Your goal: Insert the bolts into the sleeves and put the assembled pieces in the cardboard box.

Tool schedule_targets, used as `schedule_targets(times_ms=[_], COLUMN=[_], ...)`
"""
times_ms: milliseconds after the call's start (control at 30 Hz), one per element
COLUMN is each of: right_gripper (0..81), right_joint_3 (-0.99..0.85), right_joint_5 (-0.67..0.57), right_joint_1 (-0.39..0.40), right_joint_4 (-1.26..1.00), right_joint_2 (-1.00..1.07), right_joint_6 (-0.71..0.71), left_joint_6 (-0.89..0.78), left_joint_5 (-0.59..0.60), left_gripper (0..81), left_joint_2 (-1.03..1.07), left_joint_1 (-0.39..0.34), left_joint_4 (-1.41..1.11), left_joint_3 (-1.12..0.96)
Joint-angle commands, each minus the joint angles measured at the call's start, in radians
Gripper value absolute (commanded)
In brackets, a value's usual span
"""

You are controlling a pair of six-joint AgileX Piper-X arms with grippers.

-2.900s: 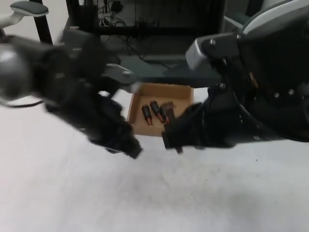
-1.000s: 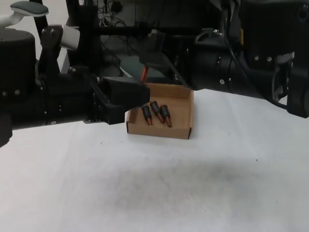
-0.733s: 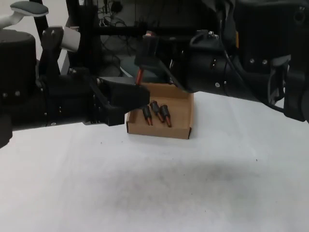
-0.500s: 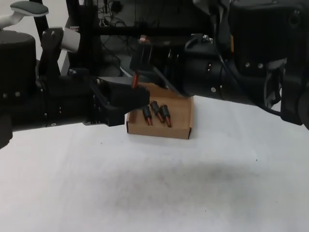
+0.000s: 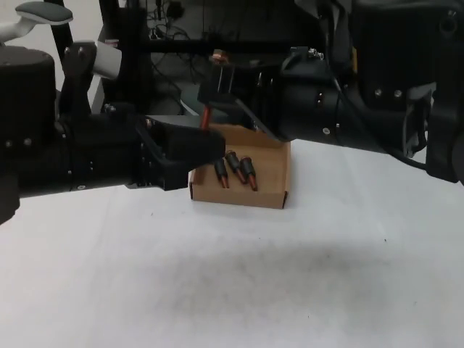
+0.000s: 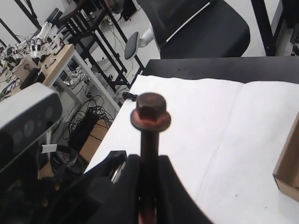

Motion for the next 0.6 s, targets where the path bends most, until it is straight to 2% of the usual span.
schedule_targets(times_ms=[0, 567], right_gripper=[0.4, 0.4], right_joint_3=[-0.007, -0.007], right_joint_5=[0.041, 0.032], right_joint_1=[-0.019, -0.017], right_joint_4=[0.009, 0.017], right_joint_2=[-0.006, -0.006], right_joint_6=[-0.011, 0.001], left_joint_6=[0.035, 0.034], left_joint_5=[-0.003, -0.002], left_gripper=[1.7, 1.7], left_joint_2=[-0.004, -0.004], left_joint_1=[0.003, 0.003], left_joint_4=[0.012, 0.014], left_joint_3=[-0.006, -0.006])
